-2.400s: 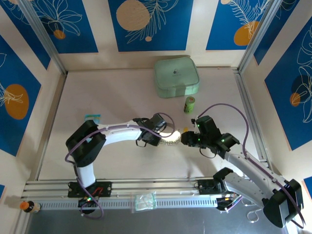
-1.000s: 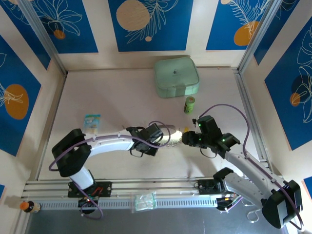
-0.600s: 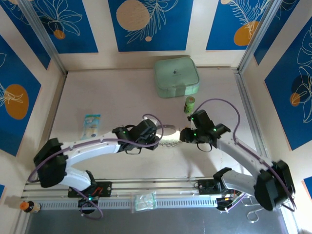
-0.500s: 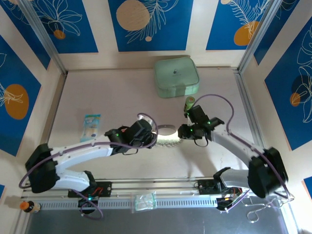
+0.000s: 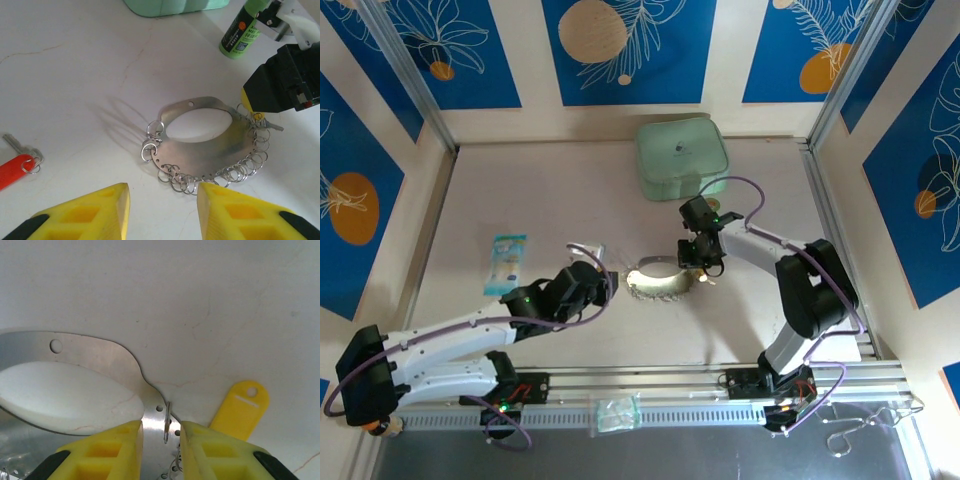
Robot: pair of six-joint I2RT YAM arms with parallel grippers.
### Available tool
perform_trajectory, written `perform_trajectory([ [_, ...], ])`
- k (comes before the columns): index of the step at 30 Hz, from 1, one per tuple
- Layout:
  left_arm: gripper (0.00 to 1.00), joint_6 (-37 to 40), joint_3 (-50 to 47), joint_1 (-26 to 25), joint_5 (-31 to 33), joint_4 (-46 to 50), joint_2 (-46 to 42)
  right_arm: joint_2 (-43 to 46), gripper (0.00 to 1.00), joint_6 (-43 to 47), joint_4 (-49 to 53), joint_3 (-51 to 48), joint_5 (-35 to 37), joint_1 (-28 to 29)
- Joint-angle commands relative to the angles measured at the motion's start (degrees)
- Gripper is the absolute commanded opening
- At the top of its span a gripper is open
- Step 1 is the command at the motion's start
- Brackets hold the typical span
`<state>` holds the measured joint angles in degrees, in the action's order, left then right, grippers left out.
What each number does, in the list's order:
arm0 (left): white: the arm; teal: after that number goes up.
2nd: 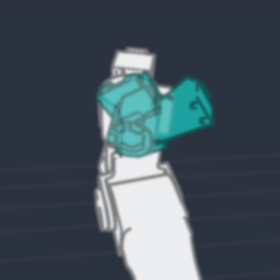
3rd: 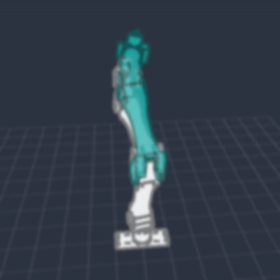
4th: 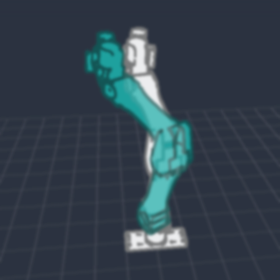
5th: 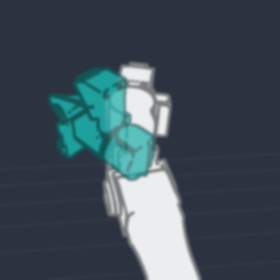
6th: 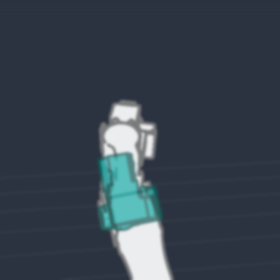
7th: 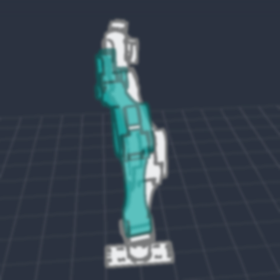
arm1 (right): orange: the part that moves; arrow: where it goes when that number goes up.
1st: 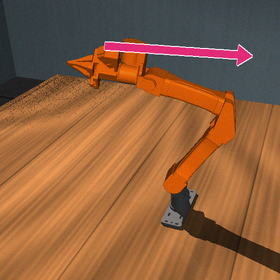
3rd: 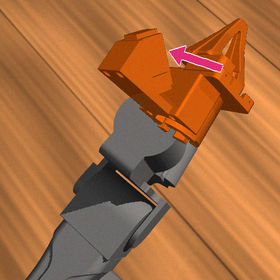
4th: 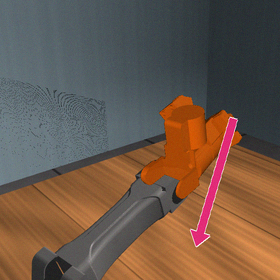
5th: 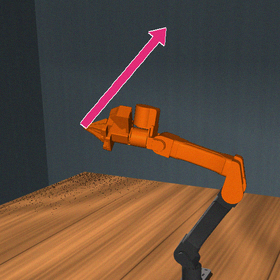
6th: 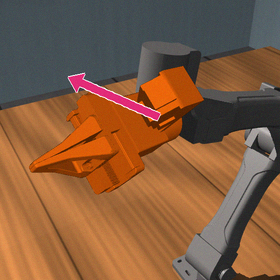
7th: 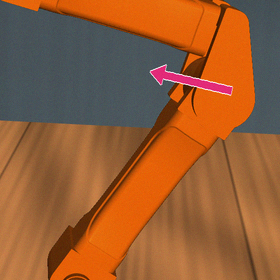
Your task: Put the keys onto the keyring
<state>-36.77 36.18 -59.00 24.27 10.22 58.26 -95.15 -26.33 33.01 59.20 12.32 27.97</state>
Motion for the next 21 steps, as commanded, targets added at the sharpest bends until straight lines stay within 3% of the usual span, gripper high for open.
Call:
perform_trajectory([
  [1,0.40,0.1,-1.6,0.0,1.4,-1.7,-0.9,1.5,0.27,-0.1,2.6,1.6,0.9,1.9],
  [11,0.40,-3.9,-6.1,0.0,1.7,-4.4,-1.2,9.0,0.27,-10.6,5.9,-0.2,2.6,18.3],
  [14,0.40,-4.2,-6.3,0.0,2.3,-4.5,-1.2,8.7,0.26,-9.7,6.1,0.2,4.3,23.3],
  [21,0.41,-5.0,-7.1,0.1,4.1,-4.2,-2.7,3.2,0.26,-9.2,11.4,3.8,8.0,25.6],
])
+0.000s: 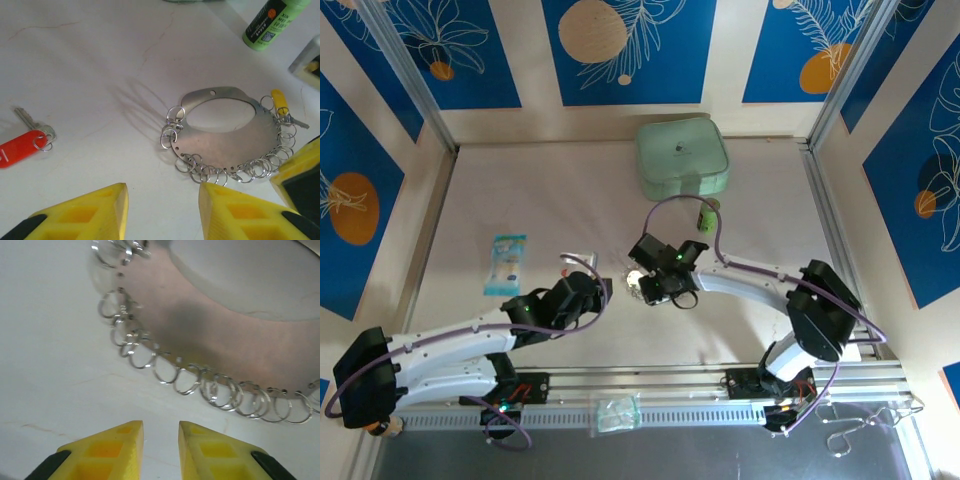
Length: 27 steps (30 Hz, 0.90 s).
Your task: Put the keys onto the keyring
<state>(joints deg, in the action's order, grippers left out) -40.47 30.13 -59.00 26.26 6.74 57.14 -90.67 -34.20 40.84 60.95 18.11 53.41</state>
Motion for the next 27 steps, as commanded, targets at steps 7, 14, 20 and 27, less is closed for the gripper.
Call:
perform_trajectory([
  [7,0.41,-2.9,-3.1,0.1,3.0,-0.1,-3.5,-5.5,0.26,7.2,-0.3,3.2,1.6,1.1],
  [14,0.40,-3.4,-3.8,0.1,3.6,0.9,-5.0,-11.3,0.26,13.6,2.1,7.3,5.5,2.7],
  [20,0.41,-3.6,-3.8,0.1,3.7,1.1,-4.9,-15.0,0.24,15.2,4.8,10.1,9.2,3.7],
  [27,0.41,-3.6,-3.9,0.2,3.4,1.4,-5.0,-17.0,0.21,15.6,6.6,11.3,10.9,4.5],
])
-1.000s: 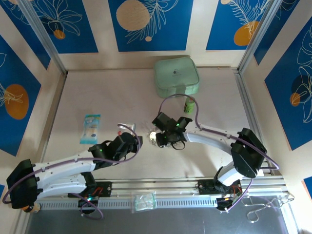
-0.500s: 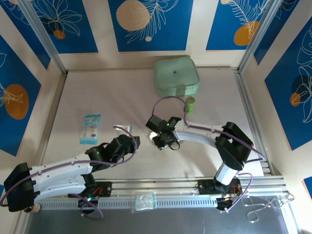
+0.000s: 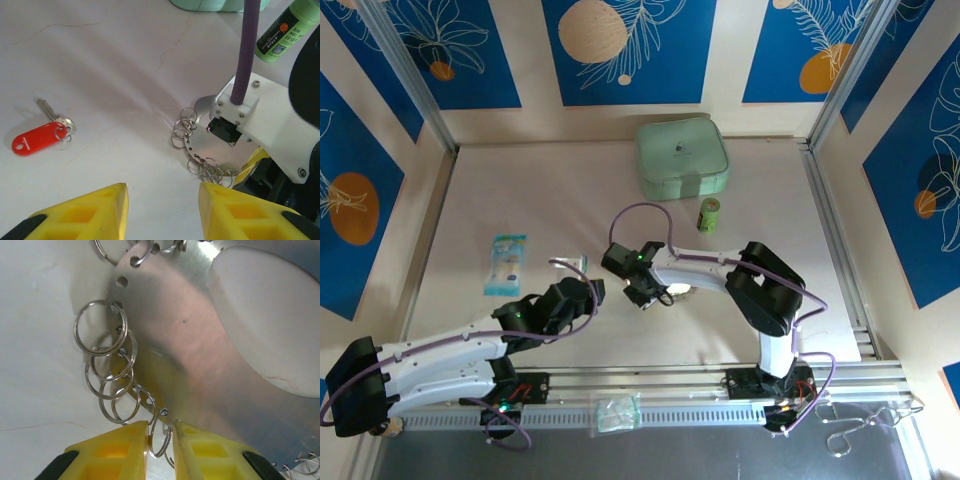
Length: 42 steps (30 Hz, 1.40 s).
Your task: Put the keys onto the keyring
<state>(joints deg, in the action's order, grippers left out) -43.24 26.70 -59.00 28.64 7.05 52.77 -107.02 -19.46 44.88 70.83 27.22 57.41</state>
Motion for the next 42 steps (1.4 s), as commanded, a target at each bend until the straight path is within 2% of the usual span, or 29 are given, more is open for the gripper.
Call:
perform_trajectory([
  [1,0.41,-0.8,-0.4,0.2,1.1,1.1,-0.7,-0.6,0.21,0.9,2.6,1.4,1.8,0.5],
  [12,0.41,-0.9,-0.6,0.2,1.3,1.0,-1.0,2.4,0.24,1.3,3.1,1.8,1.1,0.9],
  [28,0.41,-0.9,-0.7,0.2,1.3,0.7,-0.9,0.1,0.23,1.9,4.1,1.6,1.0,1.2],
  [36,0.41,-0.8,-0.6,0.2,1.5,0.7,-1.0,-0.8,0.18,2.6,4.3,2.3,1.5,1.1],
  [42,0.41,-0.7,-0.6,0.2,1.6,0.6,-0.8,-0.8,0.05,2.8,4.4,2.4,1.5,1.0],
])
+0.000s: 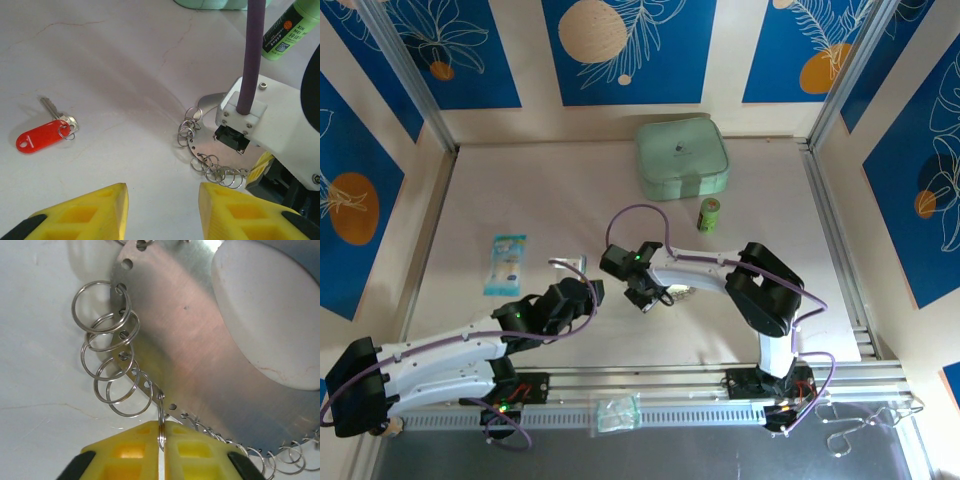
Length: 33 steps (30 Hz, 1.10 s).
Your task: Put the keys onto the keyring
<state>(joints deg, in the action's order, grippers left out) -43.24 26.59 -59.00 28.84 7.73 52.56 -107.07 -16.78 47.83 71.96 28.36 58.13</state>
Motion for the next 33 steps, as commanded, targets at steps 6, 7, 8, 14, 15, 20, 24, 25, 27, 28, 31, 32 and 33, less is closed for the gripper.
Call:
perform_trajectory([
  [6,0.41,-0.6,-0.4,0.2,1.4,0.2,-0.9,0.4,0.00,0.0,1.1,1.2,-1.2,0.3],
  [7,0.41,-0.7,-0.4,0.2,1.5,0.2,-0.9,0.9,0.00,-0.1,0.9,1.1,-2.0,0.4],
  [8,0.41,-0.7,-0.4,0.2,1.4,0.1,-1.0,1.6,0.00,-0.3,0.3,0.9,-3.4,0.4],
  [14,0.41,-0.7,-0.4,0.2,1.5,0.1,-1.0,5.9,0.00,-1.8,-4.0,-2.1,-11.4,-1.0],
  [15,0.41,-0.7,-0.4,0.2,1.5,0.2,-0.9,6.3,0.00,-2.0,-4.5,-2.8,-12.3,-1.4],
  [20,0.41,-0.5,-0.3,0.2,1.5,-0.1,-0.8,7.0,0.00,-2.6,-6.5,-5.0,-15.5,-3.6],
  [24,0.41,-0.3,0.0,0.2,1.4,-0.5,-0.3,6.4,0.00,-3.0,-7.8,-5.7,-17.5,-4.6],
  [25,0.41,-0.3,0.0,0.2,1.4,-0.4,-0.2,6.1,0.00,-3.1,-7.9,-5.7,-17.6,-4.8],
  [27,0.41,-0.3,0.1,0.2,1.3,-0.5,0.0,5.5,0.00,-3.1,-8.1,-5.7,-18.1,-5.0],
  [28,0.41,-0.3,0.1,0.2,1.3,-0.5,0.0,5.3,0.00,-3.1,-8.2,-5.7,-18.2,-5.0],
  [31,0.41,-0.3,0.1,0.2,1.3,-0.3,0.0,4.9,0.00,-3.2,-8.3,-5.7,-18.2,-5.1],
  [32,0.41,-0.3,0.0,0.2,1.5,-0.3,-0.1,4.8,0.00,-3.4,-8.3,-5.7,-18.1,-5.2],
  [33,0.41,-0.3,0.0,0.2,1.4,-0.3,-0.1,4.7,0.00,-3.4,-8.2,-5.7,-17.9,-5.2],
])
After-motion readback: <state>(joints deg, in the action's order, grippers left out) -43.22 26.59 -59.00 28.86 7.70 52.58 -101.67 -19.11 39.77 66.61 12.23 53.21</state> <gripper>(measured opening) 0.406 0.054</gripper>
